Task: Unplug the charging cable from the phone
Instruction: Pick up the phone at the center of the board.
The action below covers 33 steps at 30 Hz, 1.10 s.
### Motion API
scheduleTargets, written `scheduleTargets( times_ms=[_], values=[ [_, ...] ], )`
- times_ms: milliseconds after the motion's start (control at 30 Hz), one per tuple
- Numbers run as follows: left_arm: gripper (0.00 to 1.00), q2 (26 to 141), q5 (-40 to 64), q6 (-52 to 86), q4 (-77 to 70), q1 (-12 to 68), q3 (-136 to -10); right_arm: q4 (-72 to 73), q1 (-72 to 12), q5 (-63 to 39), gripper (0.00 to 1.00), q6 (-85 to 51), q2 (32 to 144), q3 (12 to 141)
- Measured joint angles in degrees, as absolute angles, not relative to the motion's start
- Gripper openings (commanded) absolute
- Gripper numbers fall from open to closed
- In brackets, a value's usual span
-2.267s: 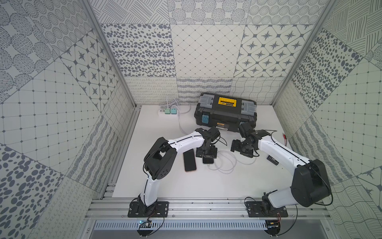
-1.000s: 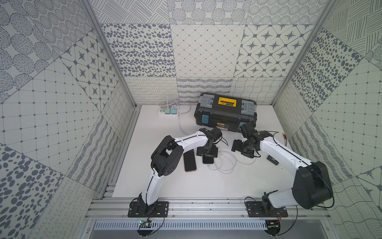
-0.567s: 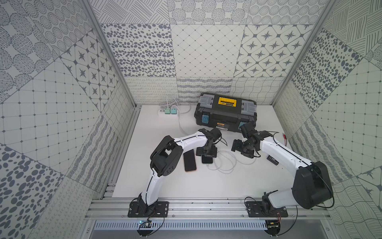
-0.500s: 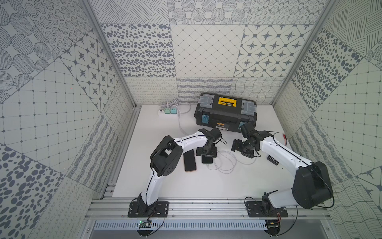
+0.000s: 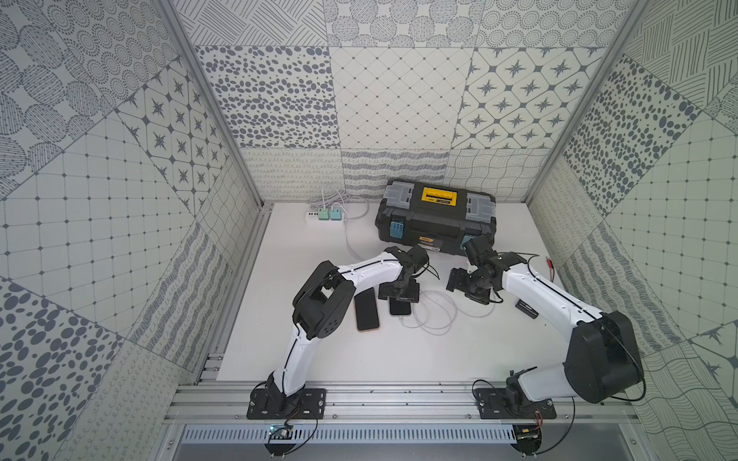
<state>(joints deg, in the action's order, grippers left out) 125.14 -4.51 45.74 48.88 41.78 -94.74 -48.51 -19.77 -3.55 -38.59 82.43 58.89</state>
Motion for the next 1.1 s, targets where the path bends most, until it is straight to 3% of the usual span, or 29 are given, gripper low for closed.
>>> scheduleTargets(
  times_ms=[200,400,667,900,1100],
  values=[
    [0.85,125.69,-5.02,46.92,49.63,41.78,-95.13,-48.31,-19.77,-3.55,0.83,-38.59,82.43,58.85],
    [0.76,126.1,-5.72,47.88,49.91,41.78,-95.37,-48.07,-19.44,-3.53,0.83,-38.59,82.35,58.06],
    [0.52,126.19,-5.8,48.6,49.98,41.78,-95.44,-48.01,-19.03,-3.46,0.83,-38.59,80.75,57.47],
    [0.24,125.97,-5.76,48.93,49.91,41.69,-95.26,-47.92,-18.65,-3.44,0.83,-38.61,80.53,57.34],
    [0.15,125.12,-5.72,50.09,49.84,41.06,-94.26,-47.64,-18.52,-3.49,0.83,-38.61,80.51,57.34]
  ],
)
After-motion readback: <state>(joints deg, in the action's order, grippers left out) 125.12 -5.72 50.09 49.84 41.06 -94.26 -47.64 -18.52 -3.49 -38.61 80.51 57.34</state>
